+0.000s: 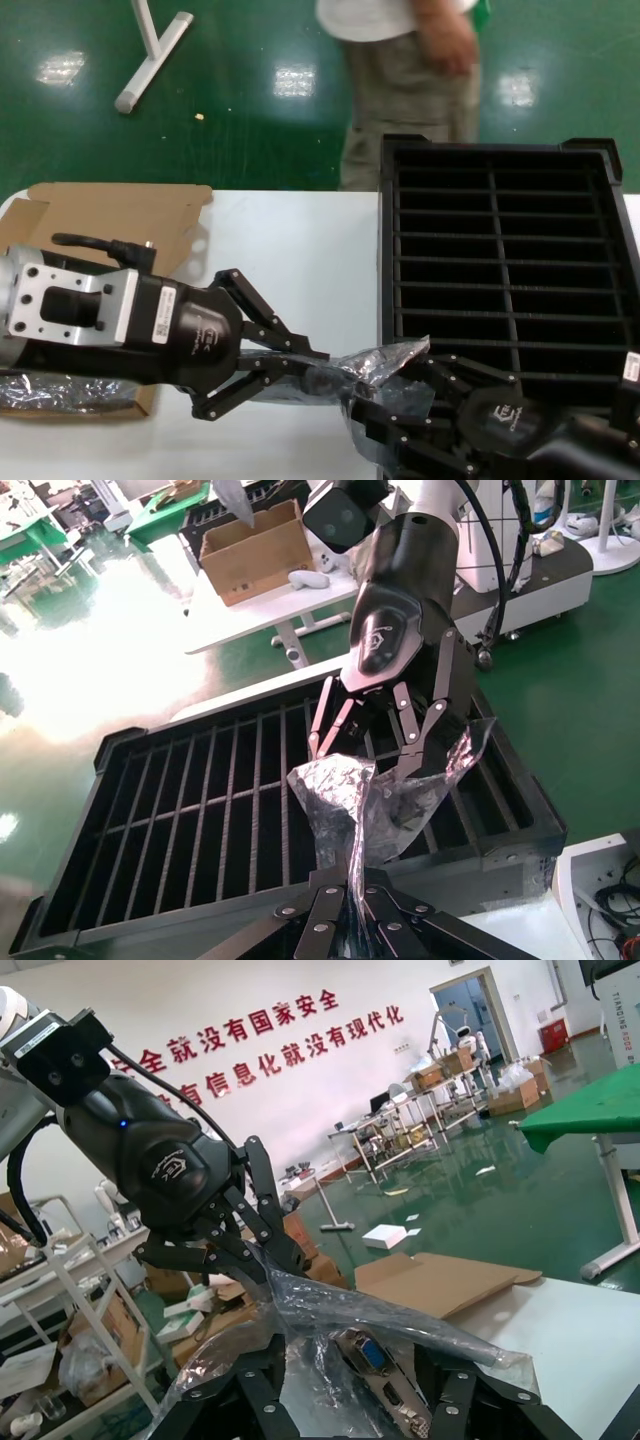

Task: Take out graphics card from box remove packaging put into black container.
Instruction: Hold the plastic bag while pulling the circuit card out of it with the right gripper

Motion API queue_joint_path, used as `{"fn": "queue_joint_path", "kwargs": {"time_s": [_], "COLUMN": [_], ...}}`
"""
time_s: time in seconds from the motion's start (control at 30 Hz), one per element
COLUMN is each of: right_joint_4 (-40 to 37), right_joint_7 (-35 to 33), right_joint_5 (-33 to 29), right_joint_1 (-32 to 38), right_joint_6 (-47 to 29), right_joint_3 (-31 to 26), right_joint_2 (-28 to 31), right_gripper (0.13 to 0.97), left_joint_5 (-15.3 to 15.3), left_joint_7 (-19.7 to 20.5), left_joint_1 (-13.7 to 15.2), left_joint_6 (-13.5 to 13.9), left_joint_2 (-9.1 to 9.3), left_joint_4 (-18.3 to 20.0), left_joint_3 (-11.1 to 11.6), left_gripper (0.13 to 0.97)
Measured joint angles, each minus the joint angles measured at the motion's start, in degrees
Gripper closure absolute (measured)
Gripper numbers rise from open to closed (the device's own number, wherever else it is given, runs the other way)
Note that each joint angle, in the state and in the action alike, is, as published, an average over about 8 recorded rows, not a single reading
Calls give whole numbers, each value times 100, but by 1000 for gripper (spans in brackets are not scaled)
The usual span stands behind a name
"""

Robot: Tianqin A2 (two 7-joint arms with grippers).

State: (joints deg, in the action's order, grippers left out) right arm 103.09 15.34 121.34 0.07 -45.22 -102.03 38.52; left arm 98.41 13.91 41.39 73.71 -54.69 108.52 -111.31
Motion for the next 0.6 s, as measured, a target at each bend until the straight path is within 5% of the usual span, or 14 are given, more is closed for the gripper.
{"fn": "queue_joint_path", "kwargs": {"time_s": [0.37, 0.6], "right_joint_4": [-39, -37], "right_joint_7": [-14, -13], "right_joint_5": [42, 30], "right_joint_1": [13, 8], "right_joint_6": [-54, -33], "right_joint_3": [30, 26], "right_joint_2": [7, 1], "right_gripper": [672, 796], "left_joint_5": [50, 117], "left_joint_7": [27, 55], "left_joint_1": [-49, -109], "left_joint_6": [-22, -31], "left_joint_2": [-81, -158], "left_joint_4": [57, 126], "left_joint_3": [61, 117], "left_gripper": [955, 955]}}
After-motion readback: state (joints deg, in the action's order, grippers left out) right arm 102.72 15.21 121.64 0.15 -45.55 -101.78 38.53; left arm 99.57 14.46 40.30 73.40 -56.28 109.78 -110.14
